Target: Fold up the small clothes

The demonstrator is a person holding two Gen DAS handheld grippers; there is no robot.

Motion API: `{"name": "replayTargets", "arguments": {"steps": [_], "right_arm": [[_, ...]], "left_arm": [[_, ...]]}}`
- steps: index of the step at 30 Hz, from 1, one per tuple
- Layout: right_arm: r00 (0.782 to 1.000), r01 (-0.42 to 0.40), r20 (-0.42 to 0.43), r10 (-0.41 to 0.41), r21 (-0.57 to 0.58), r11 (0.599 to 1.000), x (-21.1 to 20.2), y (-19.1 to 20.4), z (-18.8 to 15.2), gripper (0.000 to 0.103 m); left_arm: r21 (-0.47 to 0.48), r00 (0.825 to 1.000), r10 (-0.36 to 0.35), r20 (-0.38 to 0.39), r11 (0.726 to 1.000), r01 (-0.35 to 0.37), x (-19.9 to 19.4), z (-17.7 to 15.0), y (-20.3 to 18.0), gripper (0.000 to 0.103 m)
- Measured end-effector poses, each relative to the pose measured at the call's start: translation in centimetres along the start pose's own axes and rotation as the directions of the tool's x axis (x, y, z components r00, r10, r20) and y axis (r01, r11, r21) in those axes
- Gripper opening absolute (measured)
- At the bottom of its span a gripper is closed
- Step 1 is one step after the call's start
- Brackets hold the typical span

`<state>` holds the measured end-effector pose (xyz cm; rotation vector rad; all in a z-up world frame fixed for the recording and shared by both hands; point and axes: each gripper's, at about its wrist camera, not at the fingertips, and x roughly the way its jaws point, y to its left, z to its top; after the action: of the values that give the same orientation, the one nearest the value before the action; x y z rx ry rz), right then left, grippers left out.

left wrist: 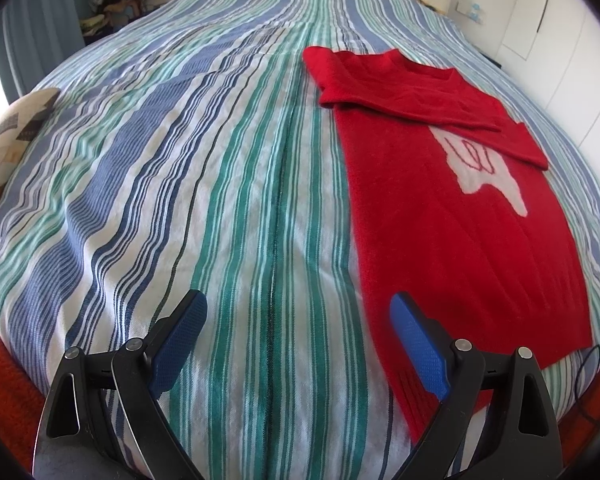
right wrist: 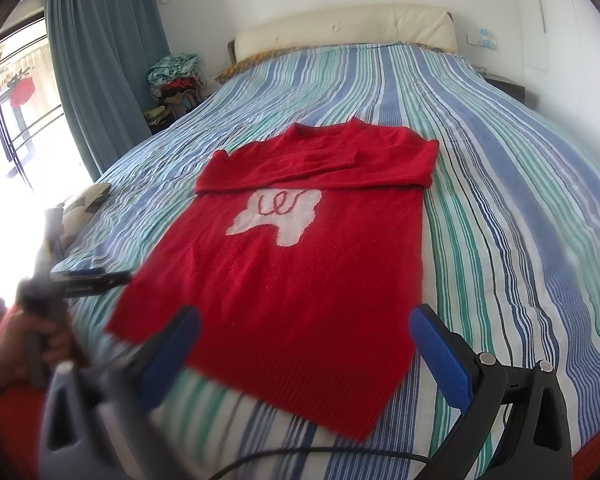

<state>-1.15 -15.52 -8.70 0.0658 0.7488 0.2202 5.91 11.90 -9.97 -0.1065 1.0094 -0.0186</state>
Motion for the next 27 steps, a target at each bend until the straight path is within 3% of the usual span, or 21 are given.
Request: {"name": "replayTargets", "arguments": {"steps": [27], "right_arm": [[1.0, 0.001, -0.009, -0.001, 0.0, 1.0, 0.33, -0.06, -0.05, 0.102]], "left_arm": [[-0.004, 1.0, 0.001, -0.007, 1.0, -0.001, -0.15, 0.08, 0.05, 0.094]]}}
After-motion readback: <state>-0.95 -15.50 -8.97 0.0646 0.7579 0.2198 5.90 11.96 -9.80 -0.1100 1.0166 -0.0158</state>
